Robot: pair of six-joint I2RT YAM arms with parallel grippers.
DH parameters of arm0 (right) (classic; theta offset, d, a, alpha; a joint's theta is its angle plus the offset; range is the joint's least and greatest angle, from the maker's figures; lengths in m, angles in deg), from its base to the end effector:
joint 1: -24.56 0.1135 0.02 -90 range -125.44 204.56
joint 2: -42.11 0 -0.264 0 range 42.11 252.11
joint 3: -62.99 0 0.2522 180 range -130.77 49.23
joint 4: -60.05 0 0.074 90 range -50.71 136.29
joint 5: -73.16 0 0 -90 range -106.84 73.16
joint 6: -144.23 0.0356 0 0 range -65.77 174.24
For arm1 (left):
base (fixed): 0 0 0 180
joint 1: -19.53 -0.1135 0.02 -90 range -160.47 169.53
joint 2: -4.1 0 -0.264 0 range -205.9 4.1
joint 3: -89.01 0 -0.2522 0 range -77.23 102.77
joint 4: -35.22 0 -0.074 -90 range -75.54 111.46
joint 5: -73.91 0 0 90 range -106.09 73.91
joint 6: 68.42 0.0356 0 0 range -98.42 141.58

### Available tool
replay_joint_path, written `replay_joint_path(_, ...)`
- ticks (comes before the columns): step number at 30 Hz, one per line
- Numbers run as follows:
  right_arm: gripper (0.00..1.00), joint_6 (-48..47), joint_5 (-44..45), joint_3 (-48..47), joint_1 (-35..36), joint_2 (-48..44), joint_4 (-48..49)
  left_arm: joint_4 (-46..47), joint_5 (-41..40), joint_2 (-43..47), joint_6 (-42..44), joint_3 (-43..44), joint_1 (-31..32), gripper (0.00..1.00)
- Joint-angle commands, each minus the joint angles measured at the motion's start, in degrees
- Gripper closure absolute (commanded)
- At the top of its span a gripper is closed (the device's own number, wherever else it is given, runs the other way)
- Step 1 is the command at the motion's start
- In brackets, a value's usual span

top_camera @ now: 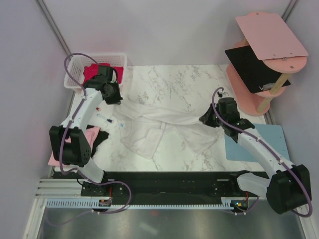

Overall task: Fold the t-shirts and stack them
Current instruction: Flatten out the tshirt

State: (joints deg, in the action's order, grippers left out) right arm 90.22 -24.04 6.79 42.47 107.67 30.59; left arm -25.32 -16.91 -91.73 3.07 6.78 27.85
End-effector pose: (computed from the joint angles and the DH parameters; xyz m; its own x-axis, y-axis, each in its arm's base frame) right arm 0.2316 0.0795 0.2443 -0.7165 0.3811 -0.5842 0.0285 0.8528 0.5214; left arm 0.3523 -0.0510 0.2911 -0.8445 -0.1973 -0.4979 -0.1379 0.9784 -0.1538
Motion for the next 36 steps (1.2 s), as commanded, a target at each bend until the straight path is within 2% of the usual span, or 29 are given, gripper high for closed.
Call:
replay_joint_path(1,1.00,-9.1,4.9,-11.3,0.7,-4.0,-2.8,1.2,2.7,13.8,2.4,5.2,-0.2,0.98)
replay_joint_path(6,1.00,-17.6,10.3,-21.6,1.4,-7.8,-8.8,1.4,4.2,25.6,2.6,6.4,-0.2,0.98)
replay_joint_path(13,1.00,-22.0,11.4,-28.0,1.6,-19.9,-11.7,0.4,4.4,43.7,2.8,7.7,-0.2,0.98)
replay_joint_path(20,1.00,-22.7,11.5,-35.5,1.5,-29.7,-14.8,-3.9,7.8,52.5,1.5,18.8,-0.2,0.98)
replay_joint_path(25,1.00,-22.9,13.0,-42.5,1.4,-31.9,-17.4,-8.9,11.2,51.5,1.9,29.3,-0.2,0.98)
replay_joint_path(29,1.00,-23.0,14.8,-44.0,1.3,-29.4,-18.3,-9.4,10.6,49.1,1.6,31.4,-0.2,0.98)
replay_joint_path(35,1.00,-22.3,19.2,-40.6,1.4,-23.9,-17.5,-9.3,9.1,38.0,3.5,33.7,-0.2,0.98)
replay_joint_path(36,1.00,-22.5,19.9,-39.9,1.3,-23.0,-17.5,-9.4,8.7,34.1,3.9,33.4,-0.2,0.98)
